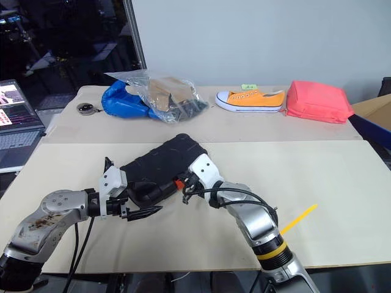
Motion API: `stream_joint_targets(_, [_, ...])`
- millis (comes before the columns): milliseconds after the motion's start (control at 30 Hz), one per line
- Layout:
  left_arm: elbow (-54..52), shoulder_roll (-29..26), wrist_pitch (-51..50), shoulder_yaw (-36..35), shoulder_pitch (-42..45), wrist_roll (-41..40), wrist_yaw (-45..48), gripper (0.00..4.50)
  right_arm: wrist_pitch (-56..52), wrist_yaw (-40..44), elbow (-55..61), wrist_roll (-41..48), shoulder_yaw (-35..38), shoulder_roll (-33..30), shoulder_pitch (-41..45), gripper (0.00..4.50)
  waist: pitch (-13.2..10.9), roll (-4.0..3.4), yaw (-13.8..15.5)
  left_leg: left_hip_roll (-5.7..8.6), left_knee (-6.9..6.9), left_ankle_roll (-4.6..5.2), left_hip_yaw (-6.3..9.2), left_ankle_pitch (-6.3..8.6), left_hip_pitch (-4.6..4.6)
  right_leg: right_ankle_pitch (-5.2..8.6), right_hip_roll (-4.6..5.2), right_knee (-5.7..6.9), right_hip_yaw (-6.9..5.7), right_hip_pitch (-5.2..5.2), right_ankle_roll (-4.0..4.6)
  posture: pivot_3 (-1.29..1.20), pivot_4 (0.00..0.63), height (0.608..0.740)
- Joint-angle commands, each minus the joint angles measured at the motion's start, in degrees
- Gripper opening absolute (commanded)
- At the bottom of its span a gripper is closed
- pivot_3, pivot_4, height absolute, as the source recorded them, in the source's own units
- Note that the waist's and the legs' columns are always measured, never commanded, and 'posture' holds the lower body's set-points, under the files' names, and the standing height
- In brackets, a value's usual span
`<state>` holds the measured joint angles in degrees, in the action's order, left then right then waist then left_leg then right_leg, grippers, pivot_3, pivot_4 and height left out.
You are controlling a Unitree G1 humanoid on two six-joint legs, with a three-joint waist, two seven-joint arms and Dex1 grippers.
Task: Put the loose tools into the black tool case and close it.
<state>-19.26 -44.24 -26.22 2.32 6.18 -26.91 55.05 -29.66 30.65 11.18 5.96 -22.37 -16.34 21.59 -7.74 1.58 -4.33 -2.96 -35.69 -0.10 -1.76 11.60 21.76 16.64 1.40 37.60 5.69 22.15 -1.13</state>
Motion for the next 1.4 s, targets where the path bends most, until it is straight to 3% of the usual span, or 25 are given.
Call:
stream_joint_targets(33, [1.39, 0.28, -1.96, 1.74, -1.06, 1.01, 0.05, 4.19, 2.29, 1.04, -7.62, -5.45, -6.25, -1.64, -2.99, 0.03, 0.01, 0.01, -0.02, 0.00, 0.00, 0.00, 0.00, 0.00, -0.05, 0.01, 0.00, -0.01, 0.01, 0.00, 0.02, 0.00, 0.150, 0.740])
stream_joint_targets(333, [1.29, 0.71, -2.25, 1.25, -1.33, 0.73, -0.32, 4.19, 20.32, -4.88, -19.35, -13.36, -6.27, 0.33, -6.20, 0.03, 0.43, 0.55, 0.05, 0.03, 0.58, -0.31, -0.10, 0.18, -0.69, 0.15, 0.18, -0.06, 0.10, -0.14, 0.27, 0.00, 0.150, 0.740])
stream_joint_targets(567, [-3.84, 5.02, 1.08, -6.67, -4.84, -4.50, -2.99, 4.19, 25.00, -1.27, 0.49, -0.50, 4.27, 0.42, -13.70, 0.03, 0.20, 0.51, 0.50, 0.03, 0.71, -0.31, -0.05, 0.16, -0.56, 0.15, 0.32, -0.07, 0.04, 0.06, 0.30, 0.00, 0.150, 0.740])
stream_joint_targets(667, [-7.69, 4.33, -2.72, -12.26, -8.02, -10.60, -2.99, 4.50, 21.38, 0.83, 11.39, 4.38, 8.25, -3.47, -19.81, 0.80, 0.03, 0.52, 0.66, 0.02, 0.67, -0.07, -0.15, -0.06, 0.58, -0.10, 0.35, -0.10, -0.14, 0.75, -0.15, 0.00, 0.150, 0.740])
stream_joint_targets(800, [-12.81, 2.75, -4.88, -19.39, -15.05, -15.13, -3.12, 4.50, 16.90, 5.29, 22.64, 11.47, 16.19, -11.80, -28.23, 2.15, -0.01, 0.41, 0.75, 0.06, 0.71, -0.36, -0.13, 0.24, 1.49, -0.18, 0.33, -0.34, -0.18, 1.46, 0.03, 0.00, 0.150, 0.740])
stream_joint_targets(1033, [-16.67, 0.50, -5.73, -30.85, -28.08, -18.37, -0.41, 4.50, 12.10, 15.71, 29.07, 24.22, 38.50, -26.25, -40.40, 4.47, -0.16, 0.35, 1.92, 0.19, 0.63, -0.52, -0.13, 0.71, 1.40, -0.02, 0.61, -1.01, -0.30, 0.99, -0.18, 0.00, 0.150, 0.740])
stream_joint_targets(1200, [-16.16, -0.84, -4.88, -36.32, -33.96, -17.67, 2.92, 4.50, 10.53, 22.35, 27.90, 28.03, 49.16, -31.39, -45.63, 4.47, -0.31, 0.44, 2.04, 0.26, 0.40, -0.35, -0.19, 0.60, 1.06, 0.13, 0.67, -0.93, -0.33, 0.65, -0.40, 0.00, 0.150, 0.740])
stream_joint_targets(1400, [-15.14, -1.39, -4.17, -38.39, -35.45, -16.67, 4.07, 4.50, 10.95, 26.15, 26.56, 28.40, 54.45, -32.49, -47.70, 4.47, -0.49, 0.52, 2.19, 0.23, 0.39, -0.33, -0.23, 0.54, 0.47, 0.39, 0.72, -0.89, -0.31, 0.10, -0.12, 0.00, 0.150, 0.740])
